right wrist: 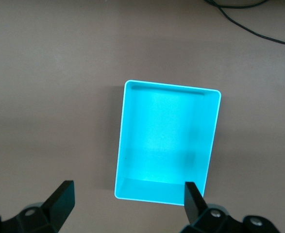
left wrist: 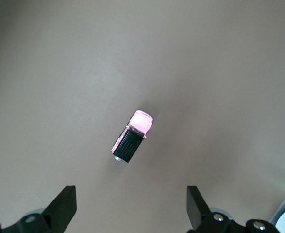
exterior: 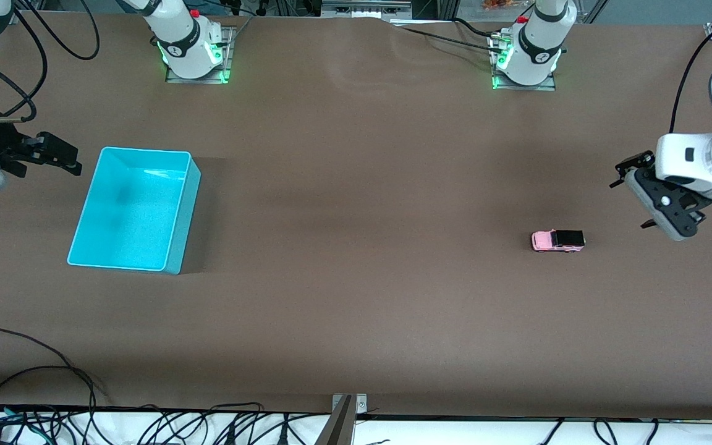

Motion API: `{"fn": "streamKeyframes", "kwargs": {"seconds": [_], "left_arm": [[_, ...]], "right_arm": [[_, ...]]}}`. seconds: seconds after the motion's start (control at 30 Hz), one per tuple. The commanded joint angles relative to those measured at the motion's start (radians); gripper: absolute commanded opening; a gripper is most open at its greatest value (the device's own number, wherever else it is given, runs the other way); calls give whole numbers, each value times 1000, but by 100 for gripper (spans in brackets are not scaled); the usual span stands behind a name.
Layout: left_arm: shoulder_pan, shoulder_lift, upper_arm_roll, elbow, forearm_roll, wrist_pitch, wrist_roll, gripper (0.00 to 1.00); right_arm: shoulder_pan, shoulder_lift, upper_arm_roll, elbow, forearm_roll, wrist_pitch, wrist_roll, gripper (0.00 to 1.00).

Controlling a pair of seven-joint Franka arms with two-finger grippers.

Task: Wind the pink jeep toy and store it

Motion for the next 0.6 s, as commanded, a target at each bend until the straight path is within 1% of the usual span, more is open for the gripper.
{"fn": "streamKeyframes", "kwargs": {"seconds": [0.0, 0.13, 0.27, 0.4, 0.47, 0.57], "left_arm": [[4, 70, -6, 14, 57, 11, 105, 100], [6, 114, -6, 2, 60, 52, 175, 100], [9, 133, -6, -43, 60, 121, 240, 100], [10, 136, -6, -133, 60, 218, 283, 100], [18, 136, -6, -185, 62, 296, 349, 100], [22, 139, -6, -230, 60, 370, 430, 100]], "right_arm": [[1, 2, 1, 22, 0, -22, -6, 100], [1, 2, 3, 22, 0, -22, -6, 100], [1, 4, 3, 22, 0, -22, -6, 100], [1, 2, 1, 22, 0, -22, -6, 100], [1, 2, 3, 22, 0, -22, -6, 100], [1, 2, 3, 22, 0, -22, -6, 100]]}}
